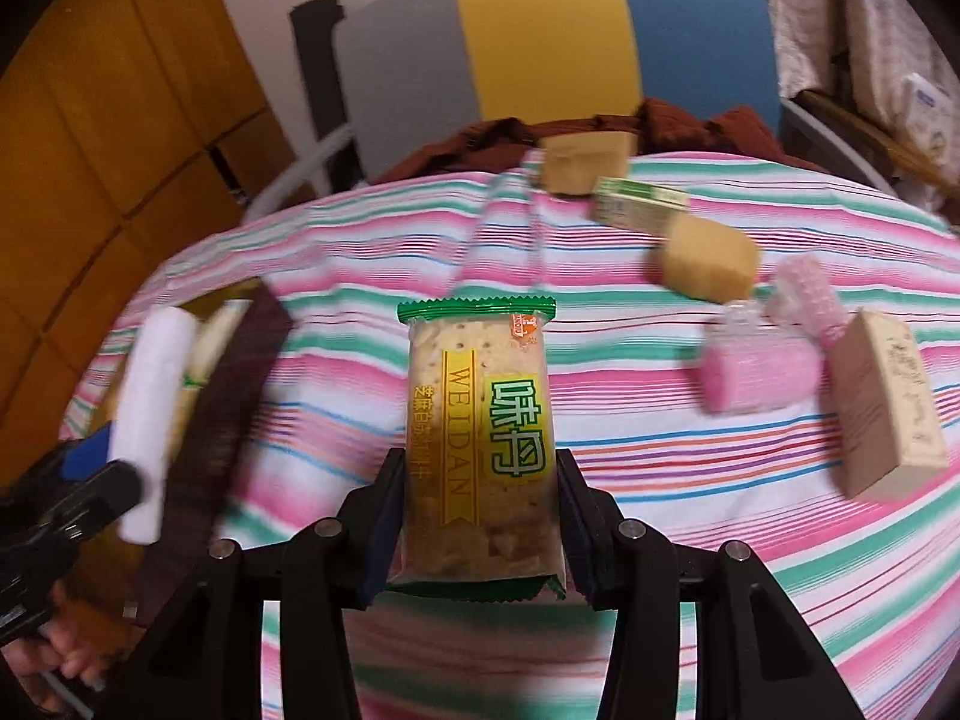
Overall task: Organize objects
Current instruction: 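Carry the sponge block and crackers into the gold tray and open both tools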
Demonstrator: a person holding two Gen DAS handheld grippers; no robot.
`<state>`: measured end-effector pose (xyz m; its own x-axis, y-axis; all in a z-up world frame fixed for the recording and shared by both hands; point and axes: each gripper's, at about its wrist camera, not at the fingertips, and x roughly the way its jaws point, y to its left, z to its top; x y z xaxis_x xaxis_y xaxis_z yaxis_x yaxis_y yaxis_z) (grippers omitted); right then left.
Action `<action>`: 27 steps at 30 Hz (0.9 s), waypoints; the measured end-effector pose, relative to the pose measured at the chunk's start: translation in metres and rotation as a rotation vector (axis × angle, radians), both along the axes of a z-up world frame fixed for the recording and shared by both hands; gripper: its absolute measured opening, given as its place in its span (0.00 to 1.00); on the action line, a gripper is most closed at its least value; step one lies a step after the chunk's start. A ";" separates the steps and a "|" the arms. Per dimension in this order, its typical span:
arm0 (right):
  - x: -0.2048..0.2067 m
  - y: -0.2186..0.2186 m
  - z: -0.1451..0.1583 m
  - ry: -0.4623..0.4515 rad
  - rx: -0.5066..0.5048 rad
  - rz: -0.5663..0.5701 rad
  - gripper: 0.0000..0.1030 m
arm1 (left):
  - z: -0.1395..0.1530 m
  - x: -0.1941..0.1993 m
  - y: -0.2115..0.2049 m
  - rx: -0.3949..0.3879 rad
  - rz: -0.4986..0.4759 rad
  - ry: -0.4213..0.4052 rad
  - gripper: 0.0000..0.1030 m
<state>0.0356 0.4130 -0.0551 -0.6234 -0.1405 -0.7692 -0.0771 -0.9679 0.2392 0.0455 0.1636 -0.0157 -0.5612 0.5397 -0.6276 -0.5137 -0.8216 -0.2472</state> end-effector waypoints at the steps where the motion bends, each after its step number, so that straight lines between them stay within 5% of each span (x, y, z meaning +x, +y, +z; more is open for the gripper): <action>1: 0.001 -0.012 0.004 0.009 -0.010 0.021 0.46 | -0.001 0.000 -0.010 0.003 0.018 -0.004 0.54; 12: -0.010 -0.115 0.028 0.045 -0.107 0.181 0.46 | -0.012 0.005 -0.095 0.034 0.150 -0.049 0.54; 19: -0.025 -0.184 0.030 0.031 -0.065 0.279 0.46 | -0.023 0.007 -0.133 0.001 0.211 -0.074 0.54; 27: -0.045 -0.223 0.015 -0.016 0.002 0.268 0.48 | -0.040 0.002 -0.157 -0.062 0.256 -0.136 0.54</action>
<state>-0.0095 0.1904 -0.0396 -0.5518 -0.2974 -0.7791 0.1786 -0.9547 0.2379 0.0473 0.0071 -0.0559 -0.5827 0.3498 -0.7335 -0.2536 -0.9358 -0.2449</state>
